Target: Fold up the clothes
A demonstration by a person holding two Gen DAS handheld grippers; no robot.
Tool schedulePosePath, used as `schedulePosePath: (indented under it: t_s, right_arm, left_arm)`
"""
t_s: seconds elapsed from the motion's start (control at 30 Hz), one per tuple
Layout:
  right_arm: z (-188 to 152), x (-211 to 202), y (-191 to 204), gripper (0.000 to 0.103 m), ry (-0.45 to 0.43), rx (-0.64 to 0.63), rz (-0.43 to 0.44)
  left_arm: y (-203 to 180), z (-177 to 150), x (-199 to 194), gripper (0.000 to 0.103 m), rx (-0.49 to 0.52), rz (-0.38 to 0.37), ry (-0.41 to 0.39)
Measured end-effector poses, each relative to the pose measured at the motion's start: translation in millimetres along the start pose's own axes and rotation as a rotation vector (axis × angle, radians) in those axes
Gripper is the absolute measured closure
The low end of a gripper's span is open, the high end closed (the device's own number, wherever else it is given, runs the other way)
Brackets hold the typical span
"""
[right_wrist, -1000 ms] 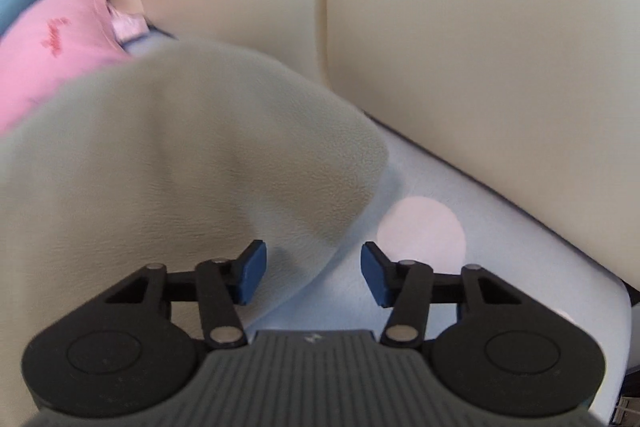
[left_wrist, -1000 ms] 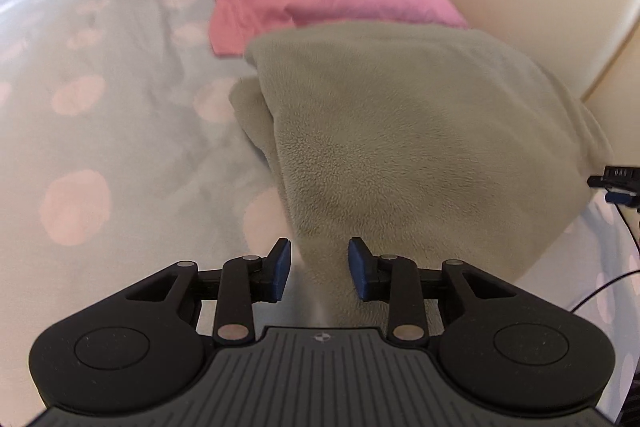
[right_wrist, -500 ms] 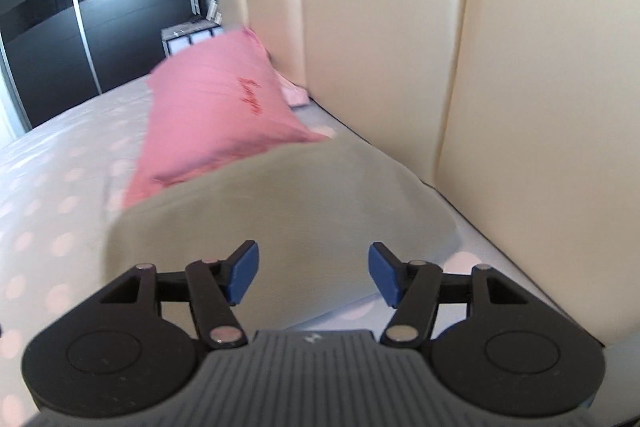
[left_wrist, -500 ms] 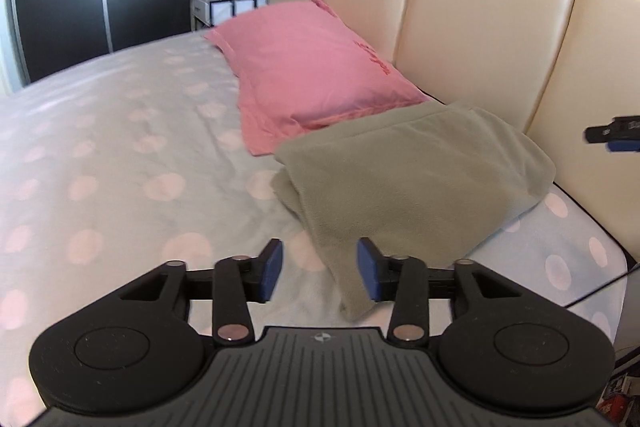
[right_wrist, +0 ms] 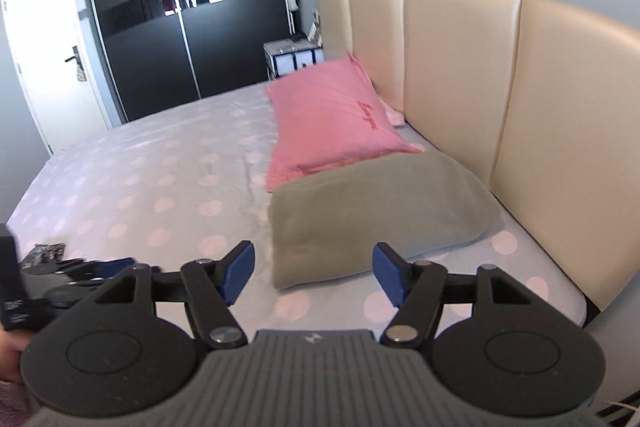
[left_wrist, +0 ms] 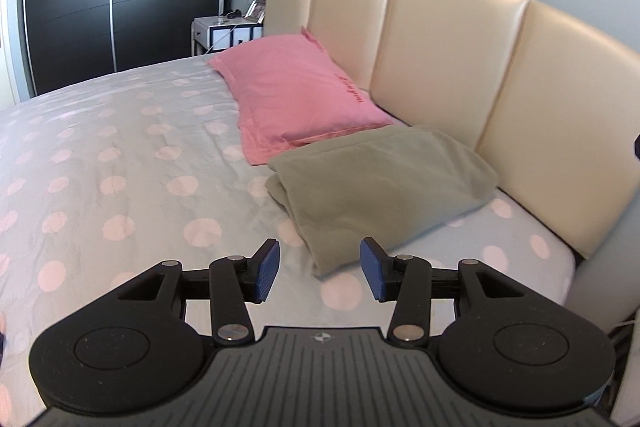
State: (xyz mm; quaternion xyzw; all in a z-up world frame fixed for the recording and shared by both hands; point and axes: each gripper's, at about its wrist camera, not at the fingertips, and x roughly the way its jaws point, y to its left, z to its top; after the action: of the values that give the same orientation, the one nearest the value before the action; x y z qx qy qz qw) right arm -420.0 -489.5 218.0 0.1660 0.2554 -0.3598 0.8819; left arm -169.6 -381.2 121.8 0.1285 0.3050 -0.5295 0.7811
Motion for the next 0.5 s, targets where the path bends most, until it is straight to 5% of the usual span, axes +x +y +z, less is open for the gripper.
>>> schedulePosePath:
  t_s: [0.17, 0.5]
  right_arm:
    - [-49.0, -33.0, 31.6, 0.031, -0.087, 0.038, -0.068]
    - [-152.2, -11.5, 56.7, 0.025, -0.213, 0.131, -0.234]
  left_arm:
    - [-20.0, -21.1, -30.4, 0.054, 0.049, 0.009, -0.014]
    - [-35.7, -69.3, -40.5, 0.039, 0.073, 0.080, -0.097]
